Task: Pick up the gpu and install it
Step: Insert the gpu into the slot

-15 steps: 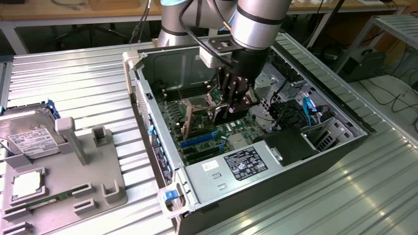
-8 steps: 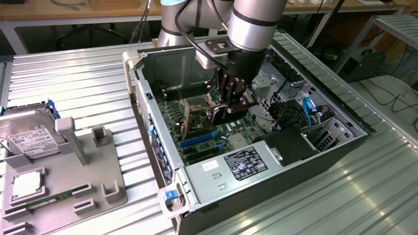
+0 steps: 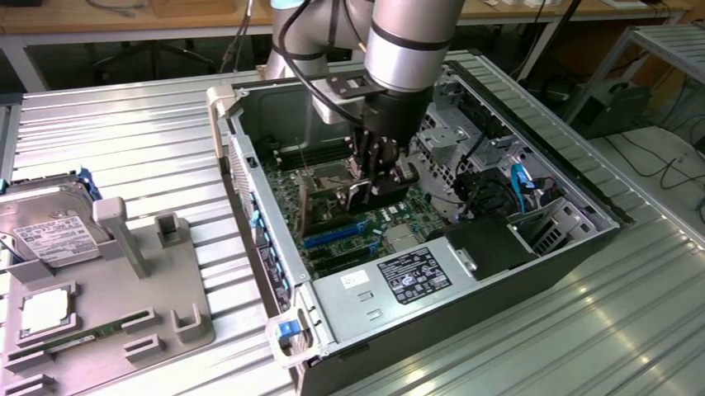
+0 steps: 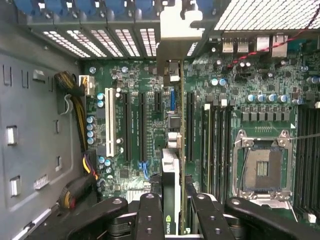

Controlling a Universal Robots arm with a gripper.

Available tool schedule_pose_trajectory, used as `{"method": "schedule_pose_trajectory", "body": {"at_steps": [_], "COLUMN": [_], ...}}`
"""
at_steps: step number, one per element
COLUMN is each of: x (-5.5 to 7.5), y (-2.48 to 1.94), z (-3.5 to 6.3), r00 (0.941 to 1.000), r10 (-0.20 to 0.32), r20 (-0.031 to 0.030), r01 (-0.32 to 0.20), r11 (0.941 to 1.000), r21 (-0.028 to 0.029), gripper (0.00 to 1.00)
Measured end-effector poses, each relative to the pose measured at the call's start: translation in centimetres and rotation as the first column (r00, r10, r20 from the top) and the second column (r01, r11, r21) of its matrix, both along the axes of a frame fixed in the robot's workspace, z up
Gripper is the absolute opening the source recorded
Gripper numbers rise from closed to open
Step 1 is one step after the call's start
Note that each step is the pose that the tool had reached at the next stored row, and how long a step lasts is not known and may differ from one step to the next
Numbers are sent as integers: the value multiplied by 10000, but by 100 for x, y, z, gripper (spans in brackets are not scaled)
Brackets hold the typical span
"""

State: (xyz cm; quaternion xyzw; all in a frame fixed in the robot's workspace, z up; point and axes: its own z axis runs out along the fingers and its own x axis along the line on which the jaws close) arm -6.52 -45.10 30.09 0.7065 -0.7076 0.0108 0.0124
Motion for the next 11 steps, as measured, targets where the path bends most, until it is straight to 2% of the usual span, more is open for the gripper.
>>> {"method": "schedule_pose_trajectory", "body": {"at_steps": [4,8,11], "x": [-2,-41,-93], "y": [2,3,3], "z": [-27,-52,-64], "r00": [10000,9999,9997], "r10": [0,0,0], "r20": [24,135,239], "r01": [0,0,0], "r11": [10000,10000,10000], "r21": [0,-1,0], "gripper": [27,27,27]}}
